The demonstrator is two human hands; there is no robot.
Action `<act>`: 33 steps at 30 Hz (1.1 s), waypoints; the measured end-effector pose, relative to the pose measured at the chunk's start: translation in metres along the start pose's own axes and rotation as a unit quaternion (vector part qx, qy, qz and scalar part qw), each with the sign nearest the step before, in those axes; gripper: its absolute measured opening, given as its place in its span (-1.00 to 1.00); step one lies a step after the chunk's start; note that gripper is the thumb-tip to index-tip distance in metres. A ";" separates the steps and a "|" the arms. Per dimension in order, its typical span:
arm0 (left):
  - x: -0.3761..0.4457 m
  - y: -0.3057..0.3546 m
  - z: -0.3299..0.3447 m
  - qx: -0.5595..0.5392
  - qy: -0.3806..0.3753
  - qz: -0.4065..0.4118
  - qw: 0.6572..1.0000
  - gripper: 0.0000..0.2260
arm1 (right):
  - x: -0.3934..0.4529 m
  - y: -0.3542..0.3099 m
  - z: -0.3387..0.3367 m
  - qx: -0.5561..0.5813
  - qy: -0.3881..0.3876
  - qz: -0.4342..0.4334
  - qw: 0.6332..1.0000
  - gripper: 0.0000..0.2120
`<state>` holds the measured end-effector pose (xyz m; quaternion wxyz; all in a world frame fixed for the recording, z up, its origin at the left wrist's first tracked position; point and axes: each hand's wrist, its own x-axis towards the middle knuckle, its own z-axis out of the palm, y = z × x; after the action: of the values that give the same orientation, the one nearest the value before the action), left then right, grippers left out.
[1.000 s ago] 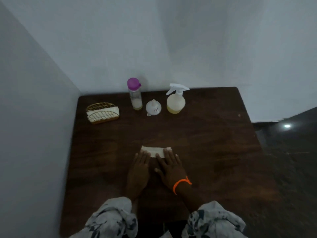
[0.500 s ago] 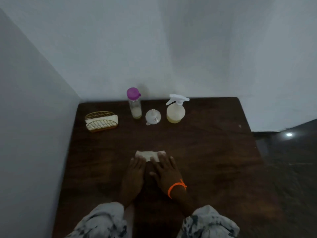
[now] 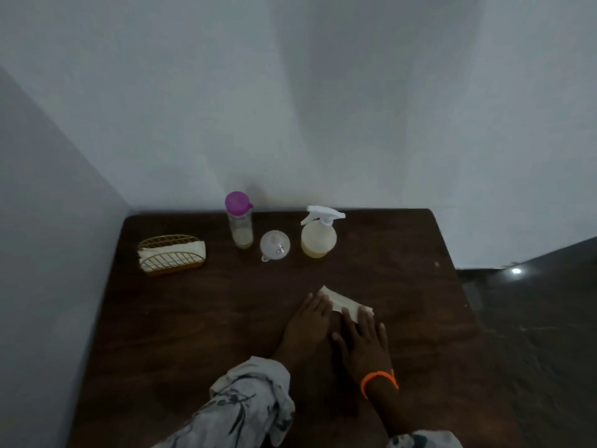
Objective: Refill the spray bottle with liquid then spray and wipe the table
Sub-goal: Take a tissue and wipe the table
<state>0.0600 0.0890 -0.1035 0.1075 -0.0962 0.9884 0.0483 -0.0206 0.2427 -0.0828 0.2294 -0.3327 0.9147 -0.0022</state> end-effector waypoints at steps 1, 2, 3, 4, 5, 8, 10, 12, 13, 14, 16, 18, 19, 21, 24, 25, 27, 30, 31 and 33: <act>-0.004 -0.019 -0.001 -0.012 0.000 -0.019 1.000 -0.49 | 0.010 -0.015 -0.002 0.001 -0.002 -0.016 1.000 -0.36; -0.011 -0.040 -0.003 -0.016 -0.007 -0.039 0.999 -0.48 | 0.021 -0.034 -0.001 -0.003 -0.005 -0.040 0.999 -0.36; -0.020 -0.061 -0.007 -0.023 -0.013 -0.060 0.998 -0.48 | 0.029 -0.052 0.000 -0.010 -0.005 -0.069 0.998 -0.36; -0.033 -0.082 -0.009 -0.038 -0.014 -0.088 0.995 -0.48 | 0.037 -0.073 0.002 -0.016 -0.005 -0.098 0.995 -0.35; -0.046 -0.103 -0.009 -0.058 -0.011 -0.113 0.992 -0.49 | 0.042 -0.094 0.005 -0.020 -0.005 -0.127 0.992 -0.35; -0.100 -0.153 -0.006 -0.123 -0.003 -0.172 0.977 -0.42 | 0.047 -0.156 0.018 -0.029 -0.028 -0.207 0.978 -0.34; -0.145 -0.173 0.002 -0.149 0.023 -0.195 0.969 -0.41 | 0.034 -0.192 0.033 -0.036 -0.041 -0.261 0.964 -0.35; -0.191 -0.185 0.021 -0.162 0.031 -0.197 0.966 -0.44 | 0.013 -0.212 0.052 -0.047 -0.041 -0.308 0.949 -0.36; -0.214 -0.186 0.037 -0.169 0.021 -0.199 0.965 -0.44 | 0.001 -0.217 0.061 -0.053 -0.040 -0.327 0.942 -0.36; -0.234 -0.181 0.048 -0.179 0.010 -0.204 0.963 -0.44 | -0.012 -0.216 0.071 -0.057 -0.038 -0.343 0.937 -0.36; -0.269 -0.162 0.066 -0.196 0.004 -0.211 0.958 -0.42 | -0.041 -0.207 0.086 -0.061 -0.036 -0.368 0.927 -0.36; -0.296 -0.130 0.080 -0.199 0.026 -0.215 0.956 -0.46 | -0.067 -0.190 0.096 -0.071 -0.041 -0.388 0.918 -0.36; -0.305 -0.112 0.081 -0.197 0.052 -0.212 0.956 -0.53 | -0.080 -0.180 0.100 -0.074 -0.046 -0.391 0.916 -0.36; -0.317 -0.080 0.084 -0.211 0.088 -0.216 0.949 -0.60 | -0.103 -0.158 0.106 -0.072 -0.058 -0.385 0.918 -0.36; -0.317 -0.039 0.074 -0.200 0.084 -0.195 0.956 -0.48 | -0.126 -0.122 0.109 -0.062 -0.063 -0.369 0.925 -0.40; -0.313 -0.027 0.072 -0.185 0.072 -0.181 0.963 -0.47 | -0.131 -0.109 0.108 -0.063 -0.062 -0.361 0.928 -0.41; -0.304 -0.006 0.069 -0.187 0.046 -0.153 0.969 -0.47 | -0.140 -0.084 0.106 -0.068 -0.057 -0.346 0.934 -0.42; -0.286 0.020 0.071 -0.192 0.048 -0.130 0.972 -0.57 | -0.152 -0.045 0.102 -0.068 -0.050 -0.317 0.945 -0.42; -0.279 0.028 0.071 -0.186 0.038 -0.119 0.975 -0.52 | -0.156 -0.034 0.102 -0.066 -0.046 -0.308 0.948 -0.42; -0.264 0.048 0.070 -0.171 0.001 -0.087 0.981 -0.46 | -0.164 -0.007 0.102 -0.058 -0.041 -0.281 0.957 -0.42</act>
<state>0.3173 0.1919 -0.1093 0.0923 -0.1986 0.9534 0.2073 0.1369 0.3524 -0.1041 0.2377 -0.5892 0.7723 0.0000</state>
